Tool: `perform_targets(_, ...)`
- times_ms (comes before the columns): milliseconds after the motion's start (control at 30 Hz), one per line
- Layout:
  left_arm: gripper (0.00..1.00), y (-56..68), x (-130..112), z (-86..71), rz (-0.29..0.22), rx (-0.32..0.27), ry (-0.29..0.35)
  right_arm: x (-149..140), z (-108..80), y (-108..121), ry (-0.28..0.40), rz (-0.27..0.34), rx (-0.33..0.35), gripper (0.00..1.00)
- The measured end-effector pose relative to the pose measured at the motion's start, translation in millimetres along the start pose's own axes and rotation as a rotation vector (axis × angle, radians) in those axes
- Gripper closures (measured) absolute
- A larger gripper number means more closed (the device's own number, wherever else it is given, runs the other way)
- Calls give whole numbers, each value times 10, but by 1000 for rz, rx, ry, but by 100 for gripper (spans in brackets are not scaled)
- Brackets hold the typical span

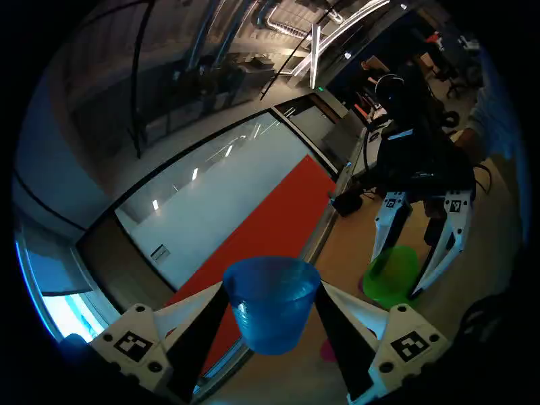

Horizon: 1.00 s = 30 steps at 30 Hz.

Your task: Pour water

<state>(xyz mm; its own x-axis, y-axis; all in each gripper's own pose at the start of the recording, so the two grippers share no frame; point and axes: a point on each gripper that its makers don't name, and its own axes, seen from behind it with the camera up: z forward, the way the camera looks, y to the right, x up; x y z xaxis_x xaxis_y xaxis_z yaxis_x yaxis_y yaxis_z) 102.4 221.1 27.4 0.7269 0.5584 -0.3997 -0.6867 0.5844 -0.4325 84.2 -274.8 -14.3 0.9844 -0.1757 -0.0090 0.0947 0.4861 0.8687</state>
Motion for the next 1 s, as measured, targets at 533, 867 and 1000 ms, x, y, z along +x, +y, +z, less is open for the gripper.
perform_targets(533,14,-15,220,90,152,6,26,-24,45,-57,-2,3,14,9)
perform_targets(867,14,2,337,131,240,11,38,-7,87,-75,3,5,19,9)
perform_targets(1000,14,14,362,143,268,12,40,-1,82,-70,5,7,19,9)
